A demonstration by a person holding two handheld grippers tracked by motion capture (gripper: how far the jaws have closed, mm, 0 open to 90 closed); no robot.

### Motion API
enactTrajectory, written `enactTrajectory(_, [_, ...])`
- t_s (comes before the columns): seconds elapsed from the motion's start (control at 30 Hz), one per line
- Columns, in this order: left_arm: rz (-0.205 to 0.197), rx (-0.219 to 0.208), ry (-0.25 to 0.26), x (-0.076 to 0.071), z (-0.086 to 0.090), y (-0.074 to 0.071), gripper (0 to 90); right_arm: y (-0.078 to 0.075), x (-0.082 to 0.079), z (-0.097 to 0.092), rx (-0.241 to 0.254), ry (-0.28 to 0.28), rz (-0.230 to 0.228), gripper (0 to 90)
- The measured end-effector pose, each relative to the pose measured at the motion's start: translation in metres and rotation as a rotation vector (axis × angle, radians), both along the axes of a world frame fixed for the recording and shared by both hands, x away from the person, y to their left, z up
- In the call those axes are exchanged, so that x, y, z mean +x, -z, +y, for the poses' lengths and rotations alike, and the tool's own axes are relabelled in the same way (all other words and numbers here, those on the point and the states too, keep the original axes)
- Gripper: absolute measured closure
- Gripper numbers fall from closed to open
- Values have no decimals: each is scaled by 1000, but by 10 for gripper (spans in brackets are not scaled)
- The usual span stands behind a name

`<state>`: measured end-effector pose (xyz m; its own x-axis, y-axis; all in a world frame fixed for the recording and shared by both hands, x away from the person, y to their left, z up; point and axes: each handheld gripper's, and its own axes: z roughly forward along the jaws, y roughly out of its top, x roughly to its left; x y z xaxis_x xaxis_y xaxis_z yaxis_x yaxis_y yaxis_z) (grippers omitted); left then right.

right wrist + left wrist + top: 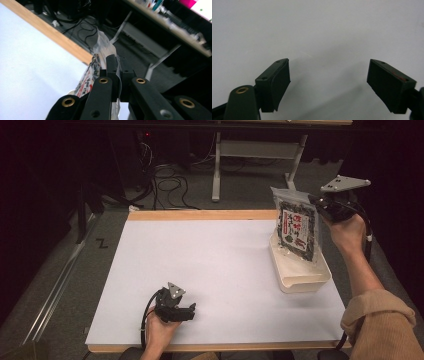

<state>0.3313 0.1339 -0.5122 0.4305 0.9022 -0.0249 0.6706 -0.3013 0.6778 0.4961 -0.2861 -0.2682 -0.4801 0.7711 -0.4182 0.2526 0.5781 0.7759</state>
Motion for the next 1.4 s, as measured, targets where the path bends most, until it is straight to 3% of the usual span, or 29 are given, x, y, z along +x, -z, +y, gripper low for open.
enactTrajectory(0.03, [-1,-1,-5,0,1,0,193,-1,1,1,-11,-5,-33,900])
enactTrajectory(0.13, [-6,-2,-14,0,1,0,193,1,0,-2,-18,-14,-50,900])
enactTrajectory(0.3, [-3,4,-19,0,0,1,193,25,-2,-20,-37,-50,-11,900])
enactTrajectory(0.37, [-2,10,-18,1,-1,2,194,35,-6,-33,13,-47,-7,900])
enactTrajectory(0.4, [-2,12,-18,1,-1,2,195,37,-8,-42,71,-54,12,900])
enactTrajectory(0.6, [2,19,-11,3,-5,4,196,44,-18,-66,178,-67,53,900])
enactTrajectory(0.93, [-3,17,4,4,-7,3,197,51,-21,-80,259,32,116,900])
enactTrajectory(1.13, [-8,11,-2,3,-6,2,198,51,-19,-80,270,54,124,900])
enactTrajectory(1.27, [-8,12,1,3,-7,2,199,54,-22,-79,249,46,106,899])
enactTrajectory(1.4, [-8,15,4,3,-8,2,199,59,-19,-88,285,83,125,895])
